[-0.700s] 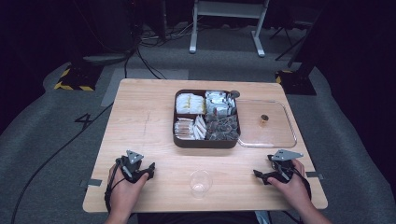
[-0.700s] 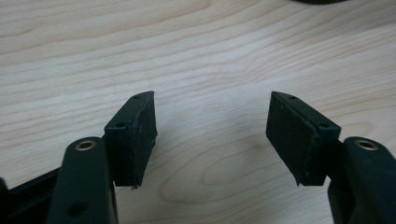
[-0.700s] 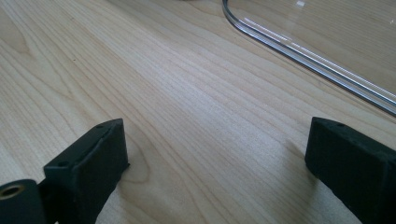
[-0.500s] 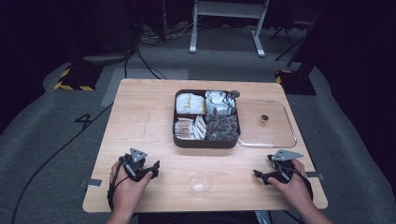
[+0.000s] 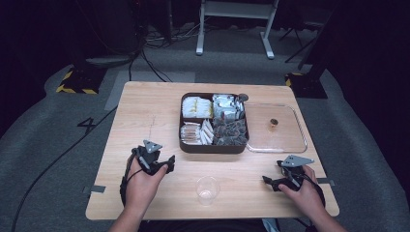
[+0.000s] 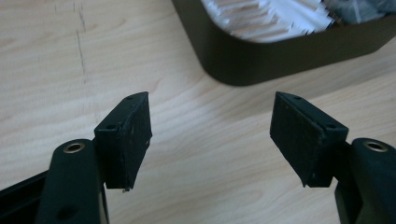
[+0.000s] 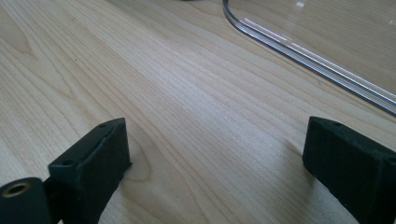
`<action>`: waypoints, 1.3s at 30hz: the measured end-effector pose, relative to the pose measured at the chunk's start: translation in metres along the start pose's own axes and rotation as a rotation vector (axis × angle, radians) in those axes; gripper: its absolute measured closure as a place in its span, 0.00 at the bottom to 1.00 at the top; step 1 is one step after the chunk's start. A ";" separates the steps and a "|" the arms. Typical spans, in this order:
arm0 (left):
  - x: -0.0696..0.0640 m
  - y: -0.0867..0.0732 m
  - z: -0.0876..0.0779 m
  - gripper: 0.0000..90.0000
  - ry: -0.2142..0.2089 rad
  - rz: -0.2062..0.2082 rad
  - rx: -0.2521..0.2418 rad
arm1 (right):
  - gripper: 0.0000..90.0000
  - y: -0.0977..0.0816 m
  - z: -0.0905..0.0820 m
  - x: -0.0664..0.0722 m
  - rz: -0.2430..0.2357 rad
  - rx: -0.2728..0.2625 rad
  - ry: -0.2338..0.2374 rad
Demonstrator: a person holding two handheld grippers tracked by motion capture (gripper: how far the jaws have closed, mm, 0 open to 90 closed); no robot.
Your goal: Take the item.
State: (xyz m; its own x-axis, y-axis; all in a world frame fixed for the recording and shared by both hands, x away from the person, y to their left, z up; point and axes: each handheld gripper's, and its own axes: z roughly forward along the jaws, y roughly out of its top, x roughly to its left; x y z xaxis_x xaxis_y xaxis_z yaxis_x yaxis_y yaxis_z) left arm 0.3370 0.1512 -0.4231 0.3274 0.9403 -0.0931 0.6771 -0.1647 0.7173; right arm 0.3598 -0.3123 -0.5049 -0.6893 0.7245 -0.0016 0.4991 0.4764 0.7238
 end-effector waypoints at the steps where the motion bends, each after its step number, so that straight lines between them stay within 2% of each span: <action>1: 0.000 0.000 0.000 0.34 0.000 0.000 0.000 | 0.08 0.000 0.000 0.000 0.000 0.000 0.000; 3: -0.005 0.015 -0.001 0.35 -0.017 0.003 -0.030 | 0.08 0.000 0.000 -0.001 -0.002 -0.001 0.004; 4: -0.005 0.015 -0.001 0.35 -0.017 0.003 -0.030 | 0.08 0.000 0.000 -0.001 -0.005 -0.001 0.003; 6: -0.007 0.025 0.000 0.35 -0.023 0.015 -0.047 | 0.08 0.000 0.000 0.000 -0.005 -0.001 0.003; 9: -0.009 0.041 0.004 0.35 -0.016 0.016 -0.040 | 0.09 0.001 0.001 -0.001 -0.005 -0.003 0.005; 11: -0.010 0.044 0.005 0.35 -0.014 0.009 -0.041 | 0.09 0.001 0.001 -0.001 -0.006 -0.002 0.005; 13: -0.013 0.055 0.009 0.35 -0.025 0.002 -0.037 | 0.11 0.002 0.002 -0.003 -0.010 -0.006 0.014; 17: -0.016 0.066 0.014 0.35 -0.031 0.017 -0.034 | 0.12 0.003 0.002 -0.004 -0.015 -0.007 0.018; 18: -0.017 0.075 0.016 0.35 -0.026 0.030 -0.035 | 0.13 0.003 0.003 -0.005 -0.015 -0.010 0.018; 19: -0.017 0.075 0.016 0.35 -0.026 0.030 -0.035 | 0.14 0.003 0.003 -0.006 -0.016 -0.013 0.017; 23: -0.021 0.096 0.024 0.35 -0.004 0.044 -0.046 | 0.14 0.003 0.003 -0.005 -0.013 -0.015 0.012; 24: -0.021 0.096 0.024 0.35 -0.004 0.044 -0.046 | 0.14 0.003 0.003 -0.005 -0.013 -0.015 0.012; 27: -0.027 0.110 0.033 0.35 -0.018 0.049 -0.044 | 0.14 0.004 0.004 -0.006 -0.013 -0.015 0.013; 30: -0.029 0.118 0.039 0.35 -0.021 0.056 -0.048 | 0.14 0.004 0.004 -0.006 -0.012 -0.014 0.013; 34: -0.032 0.130 0.048 0.35 -0.049 0.070 -0.044 | 0.14 0.004 0.004 -0.006 -0.013 -0.014 0.013; 36: -0.029 0.135 0.055 0.36 -0.070 0.048 -0.035 | 0.15 0.004 0.004 -0.006 -0.013 -0.014 0.013; 39: -0.026 0.144 0.065 0.36 -0.048 0.045 -0.042 | 0.15 0.004 0.004 -0.006 -0.013 -0.014 0.013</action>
State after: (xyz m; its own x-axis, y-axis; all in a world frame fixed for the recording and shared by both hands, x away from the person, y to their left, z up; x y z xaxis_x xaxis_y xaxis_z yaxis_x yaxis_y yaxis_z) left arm 0.4694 0.0839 -0.3623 0.3887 0.9167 -0.0929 0.6334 -0.1927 0.7495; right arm 0.3676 -0.3128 -0.5046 -0.7027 0.7115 -0.0020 0.4825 0.4785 0.7337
